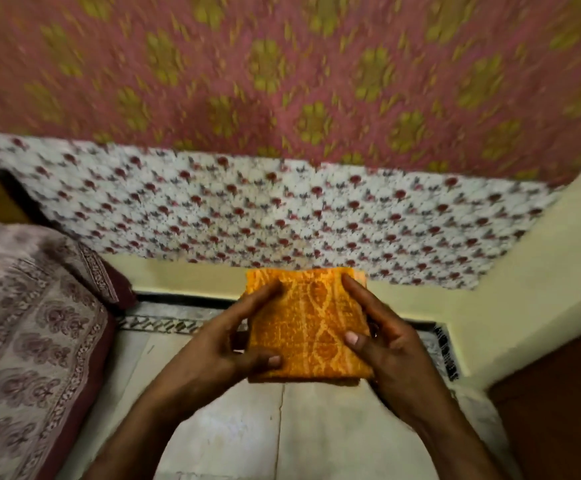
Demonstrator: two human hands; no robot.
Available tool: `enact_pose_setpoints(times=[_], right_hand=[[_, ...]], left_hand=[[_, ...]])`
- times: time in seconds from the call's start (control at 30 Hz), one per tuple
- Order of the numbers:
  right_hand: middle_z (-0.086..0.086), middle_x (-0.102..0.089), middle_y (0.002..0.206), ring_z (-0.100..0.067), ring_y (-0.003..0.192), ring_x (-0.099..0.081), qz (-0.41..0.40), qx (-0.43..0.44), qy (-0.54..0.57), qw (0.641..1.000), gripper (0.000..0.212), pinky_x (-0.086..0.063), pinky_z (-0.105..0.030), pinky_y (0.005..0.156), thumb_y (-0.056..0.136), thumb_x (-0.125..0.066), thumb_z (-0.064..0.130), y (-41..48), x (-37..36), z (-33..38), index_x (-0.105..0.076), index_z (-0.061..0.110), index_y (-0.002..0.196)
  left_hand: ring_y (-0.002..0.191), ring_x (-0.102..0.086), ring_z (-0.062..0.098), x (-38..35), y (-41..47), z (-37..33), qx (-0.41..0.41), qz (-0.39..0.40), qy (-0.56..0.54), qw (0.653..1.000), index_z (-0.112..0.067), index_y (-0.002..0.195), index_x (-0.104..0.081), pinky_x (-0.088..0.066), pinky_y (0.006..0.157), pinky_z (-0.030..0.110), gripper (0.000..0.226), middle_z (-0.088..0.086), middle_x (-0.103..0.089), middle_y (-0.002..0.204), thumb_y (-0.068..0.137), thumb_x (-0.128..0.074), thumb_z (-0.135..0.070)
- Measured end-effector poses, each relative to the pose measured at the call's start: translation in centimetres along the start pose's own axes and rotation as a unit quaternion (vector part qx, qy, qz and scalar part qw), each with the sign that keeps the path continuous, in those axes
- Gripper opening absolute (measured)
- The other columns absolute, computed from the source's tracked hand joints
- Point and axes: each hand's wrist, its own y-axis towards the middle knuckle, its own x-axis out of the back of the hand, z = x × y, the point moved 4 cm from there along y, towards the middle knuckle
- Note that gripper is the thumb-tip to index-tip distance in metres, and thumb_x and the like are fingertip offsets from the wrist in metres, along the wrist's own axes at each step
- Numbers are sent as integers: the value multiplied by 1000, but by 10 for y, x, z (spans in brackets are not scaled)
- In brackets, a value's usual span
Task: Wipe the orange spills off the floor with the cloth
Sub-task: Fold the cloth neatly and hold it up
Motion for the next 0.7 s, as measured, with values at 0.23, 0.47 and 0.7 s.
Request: enact_pose_setpoints(times=[0.23, 0.47, 0.7], right_hand=[[29, -56, 142, -17, 126, -64, 5, 13, -3, 1000, 86, -60, -50, 93, 70, -85, 8, -81, -16, 158, -57, 55, 137], [25, -39, 157, -8, 133, -55, 16, 40, -57, 997, 86, -59, -40, 98, 79, -80, 7, -164, -21, 249, -50, 62, 138], [38, -36, 152, -7, 140, -47, 32, 85, -144, 985, 87, -53, -48, 106, 89, -75, 7, -248, -23, 290, -39, 62, 146]], left_hand=[[121, -62, 25, -23, -75, -144, -37, 25, 34, 998, -68, 141, -33, -59, 92, 47, 96, -20, -30, 158, 74, -87, -25], [114, -68, 27, -59, -152, -218, -68, 50, -4, 996, -61, 144, -35, -60, 88, 49, 99, -21, -31, 156, 72, -85, -14], [113, -68, 24, -100, -230, -255, -99, 61, 36, 993, -61, 144, -28, -61, 86, 43, 101, -13, -26, 160, 72, -80, -13]])
